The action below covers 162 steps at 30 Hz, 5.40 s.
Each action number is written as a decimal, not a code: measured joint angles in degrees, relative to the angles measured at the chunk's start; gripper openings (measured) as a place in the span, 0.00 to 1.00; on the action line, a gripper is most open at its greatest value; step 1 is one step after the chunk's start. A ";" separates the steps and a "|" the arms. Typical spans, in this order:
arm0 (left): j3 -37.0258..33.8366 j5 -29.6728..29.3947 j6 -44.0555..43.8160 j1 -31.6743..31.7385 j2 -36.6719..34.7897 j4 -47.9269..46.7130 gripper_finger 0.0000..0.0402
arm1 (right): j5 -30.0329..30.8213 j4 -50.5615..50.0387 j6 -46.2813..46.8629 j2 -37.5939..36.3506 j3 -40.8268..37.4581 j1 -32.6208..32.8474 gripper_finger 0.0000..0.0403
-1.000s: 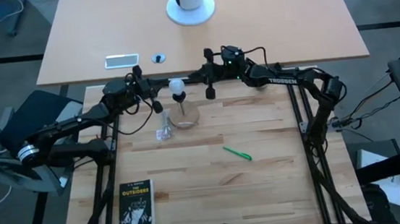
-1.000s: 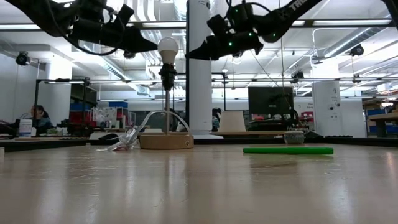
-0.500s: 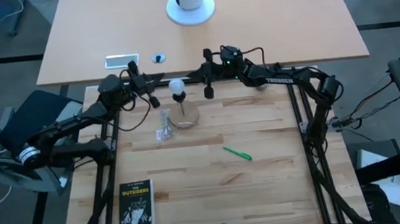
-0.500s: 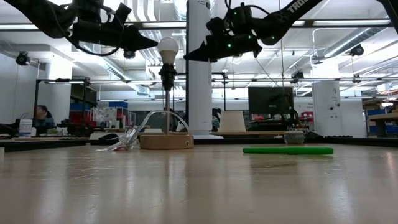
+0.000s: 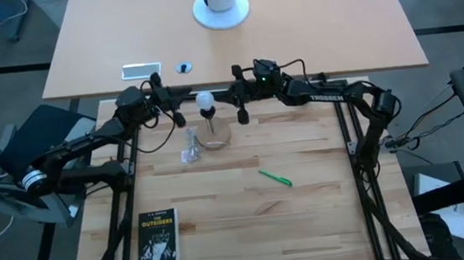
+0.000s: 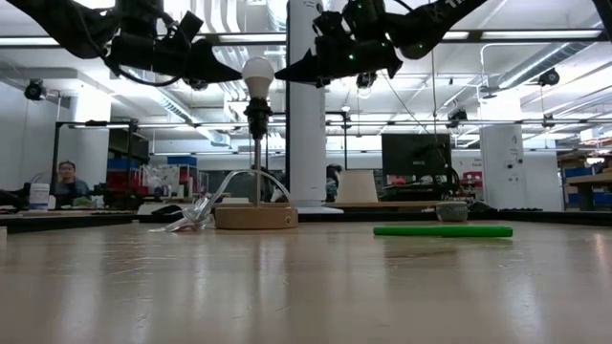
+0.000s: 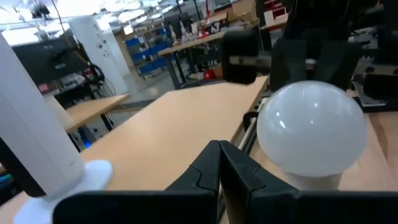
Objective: Screw lightbulb
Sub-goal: Remove the lightbulb from the lamp
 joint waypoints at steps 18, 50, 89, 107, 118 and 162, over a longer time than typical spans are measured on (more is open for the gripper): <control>-0.02 4.50 -2.61 -2.49 -0.04 -1.41 0.00 | 1.37 0.35 1.71 0.02 0.87 1.92 0.00; 0.00 -0.57 -4.06 -2.73 -1.44 -1.72 0.00 | 11.17 -3.86 1.13 -3.40 0.85 1.32 0.00; -0.02 8.50 -3.30 -3.19 1.86 -0.16 0.00 | 8.30 -3.32 -0.39 -1.49 0.55 1.55 0.00; -0.02 2.30 -2.88 -3.17 0.73 0.06 0.00 | 7.37 -3.11 -0.41 -1.49 0.55 1.81 0.00; -0.02 0.12 -2.59 -3.18 1.01 0.09 0.00 | 7.56 -3.36 -0.90 -1.46 0.55 1.83 0.00; 0.00 -0.42 -3.75 -3.06 -1.25 -0.08 0.00 | 7.89 -3.73 -2.38 -1.46 0.55 1.76 0.00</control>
